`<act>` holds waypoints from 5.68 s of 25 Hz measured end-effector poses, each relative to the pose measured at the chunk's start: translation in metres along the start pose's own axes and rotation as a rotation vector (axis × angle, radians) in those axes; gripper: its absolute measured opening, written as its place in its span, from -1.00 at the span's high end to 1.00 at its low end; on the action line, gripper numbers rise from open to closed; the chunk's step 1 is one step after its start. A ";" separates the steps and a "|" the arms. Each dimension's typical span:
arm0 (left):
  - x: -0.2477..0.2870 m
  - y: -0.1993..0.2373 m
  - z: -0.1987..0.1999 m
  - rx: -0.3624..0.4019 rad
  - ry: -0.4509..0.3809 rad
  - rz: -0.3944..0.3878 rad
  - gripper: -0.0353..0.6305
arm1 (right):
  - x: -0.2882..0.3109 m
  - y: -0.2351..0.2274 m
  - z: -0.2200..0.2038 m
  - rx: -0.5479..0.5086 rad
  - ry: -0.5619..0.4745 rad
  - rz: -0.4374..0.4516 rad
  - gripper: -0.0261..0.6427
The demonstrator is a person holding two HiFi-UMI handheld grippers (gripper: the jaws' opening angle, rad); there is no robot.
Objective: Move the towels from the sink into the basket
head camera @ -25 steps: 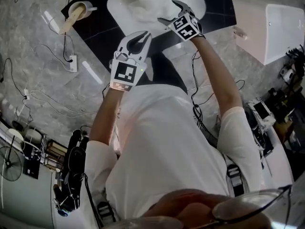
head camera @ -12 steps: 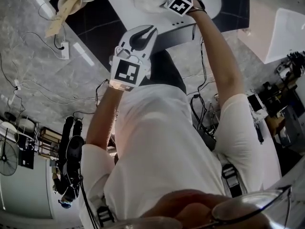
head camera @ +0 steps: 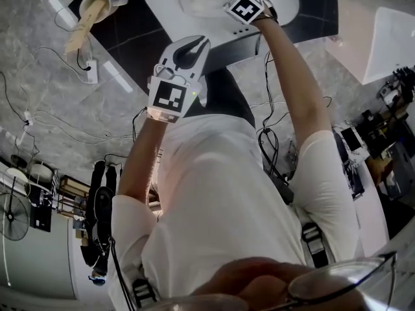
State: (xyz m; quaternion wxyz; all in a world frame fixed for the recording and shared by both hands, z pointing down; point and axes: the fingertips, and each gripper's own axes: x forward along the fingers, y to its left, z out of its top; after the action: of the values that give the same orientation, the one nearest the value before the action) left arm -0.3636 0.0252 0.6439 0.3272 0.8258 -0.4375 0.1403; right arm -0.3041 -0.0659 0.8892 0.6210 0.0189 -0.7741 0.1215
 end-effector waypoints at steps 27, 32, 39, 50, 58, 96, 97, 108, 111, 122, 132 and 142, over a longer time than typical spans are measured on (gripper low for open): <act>-0.069 -0.119 0.081 0.133 -0.072 -0.018 0.80 | -0.414 0.063 -0.040 0.226 -0.638 -0.491 0.59; -0.064 -0.151 0.099 0.198 -0.073 -0.066 0.80 | -0.488 0.071 -0.071 0.328 -0.732 -0.598 0.59; -0.049 -0.218 0.123 0.268 -0.079 -0.158 0.80 | -0.564 0.098 -0.138 0.426 -0.800 -0.724 0.58; -0.005 -0.305 0.132 0.370 -0.034 -0.322 0.80 | -0.599 0.133 -0.240 0.593 -0.795 -0.842 0.58; 0.021 -0.342 0.114 0.394 0.018 -0.378 0.80 | -0.595 0.146 -0.290 0.675 -0.799 -0.854 0.58; 0.290 -0.291 -0.219 0.362 0.358 -0.306 0.80 | 0.030 -0.014 -0.483 0.955 -0.478 -0.415 0.52; 0.298 -0.283 -0.237 0.368 0.377 -0.301 0.80 | 0.052 -0.018 -0.486 0.969 -0.471 -0.412 0.52; 0.336 -0.240 -0.352 0.301 0.461 -0.281 0.80 | 0.242 -0.039 -0.542 1.014 -0.269 -0.416 -0.10; 0.342 -0.231 -0.361 0.304 0.456 -0.282 0.80 | 0.256 -0.036 -0.548 0.988 -0.251 -0.398 -0.25; 0.327 -0.232 -0.336 0.305 0.421 -0.279 0.80 | 0.204 -0.006 -0.543 0.965 -0.278 -0.404 -0.20; 0.264 -0.261 -0.246 0.302 0.350 -0.280 0.80 | 0.053 0.032 -0.497 1.019 -0.365 -0.458 0.32; 0.174 -0.275 -0.123 0.305 0.282 -0.267 0.80 | -0.125 0.080 -0.429 1.041 -0.483 -0.524 0.65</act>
State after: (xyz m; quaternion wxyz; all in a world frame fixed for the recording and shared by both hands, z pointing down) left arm -0.0320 0.1080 0.7115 0.2722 0.8884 -0.2481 0.2741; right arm 0.1203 0.0873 0.8404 0.3470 0.5347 -0.7016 0.3185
